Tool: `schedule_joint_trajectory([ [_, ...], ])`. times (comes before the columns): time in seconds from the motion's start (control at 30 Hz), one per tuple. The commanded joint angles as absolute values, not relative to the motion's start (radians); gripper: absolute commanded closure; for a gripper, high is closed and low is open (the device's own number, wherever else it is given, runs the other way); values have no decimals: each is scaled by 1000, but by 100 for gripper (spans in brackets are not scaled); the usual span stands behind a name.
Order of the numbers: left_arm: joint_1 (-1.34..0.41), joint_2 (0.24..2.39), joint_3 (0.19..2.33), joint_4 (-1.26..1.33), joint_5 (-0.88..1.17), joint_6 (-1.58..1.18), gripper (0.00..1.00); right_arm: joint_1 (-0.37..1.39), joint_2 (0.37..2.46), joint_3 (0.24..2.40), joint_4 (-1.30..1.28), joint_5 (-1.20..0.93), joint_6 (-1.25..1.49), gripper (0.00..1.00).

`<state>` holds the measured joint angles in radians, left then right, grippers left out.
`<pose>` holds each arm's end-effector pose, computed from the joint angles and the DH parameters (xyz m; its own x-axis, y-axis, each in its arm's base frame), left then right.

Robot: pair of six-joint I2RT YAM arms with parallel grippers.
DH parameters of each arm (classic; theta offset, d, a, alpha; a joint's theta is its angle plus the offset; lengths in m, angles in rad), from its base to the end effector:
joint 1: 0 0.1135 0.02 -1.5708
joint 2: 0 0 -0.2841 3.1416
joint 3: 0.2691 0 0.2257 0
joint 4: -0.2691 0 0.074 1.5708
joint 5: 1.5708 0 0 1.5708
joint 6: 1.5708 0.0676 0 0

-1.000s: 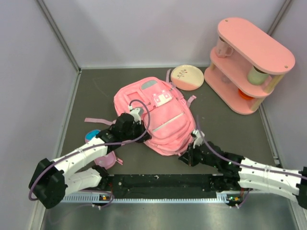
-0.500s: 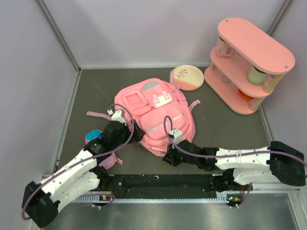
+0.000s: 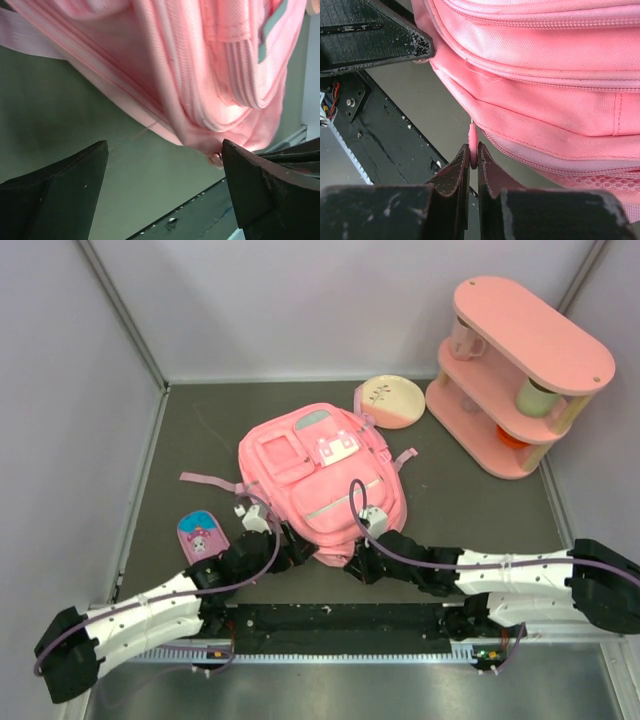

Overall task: Pack the student bag
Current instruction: Zip the student bag at the center of the board.

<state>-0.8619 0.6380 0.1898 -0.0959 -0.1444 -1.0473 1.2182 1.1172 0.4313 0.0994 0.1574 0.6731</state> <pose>0.0949 -0.0957 0.1696 -0.7496 -0.4424 -0.4922 0.0436 0.7091 -0.7038 0.0856 0.2020 0.1996 -0.6992 -0.1171 -0.7053 -0.5703 0.6863 0.4514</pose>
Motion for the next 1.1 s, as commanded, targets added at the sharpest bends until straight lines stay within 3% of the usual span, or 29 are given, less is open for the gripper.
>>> schedule_joint_trajectory([
  [0.0,-942,719,207,123,-248,-1143,1,1206,1083,419,110,172,675,100],
  [0.2,-950,847,227,309,-293,-1141,1,1206,1055,388,120,127,683,100],
  [0.27,-950,900,248,330,-288,-1126,6,1206,1048,374,127,112,684,100],
  [0.33,-950,936,265,331,-279,-1121,18,1206,1054,370,132,101,689,100],
  [0.37,-950,965,273,340,-275,-1121,30,1204,1057,370,143,92,687,100],
  [0.43,-950,989,273,374,-259,-1124,41,1206,1069,367,147,95,701,100],
  [0.47,-950,1005,268,383,-256,-1124,51,1206,1081,367,156,91,700,100],
  [0.7,-950,986,255,371,-265,-1124,92,1204,1134,414,149,146,692,94],
  [1.07,-950,980,247,359,-262,-1112,100,1197,1158,439,167,163,689,76],
])
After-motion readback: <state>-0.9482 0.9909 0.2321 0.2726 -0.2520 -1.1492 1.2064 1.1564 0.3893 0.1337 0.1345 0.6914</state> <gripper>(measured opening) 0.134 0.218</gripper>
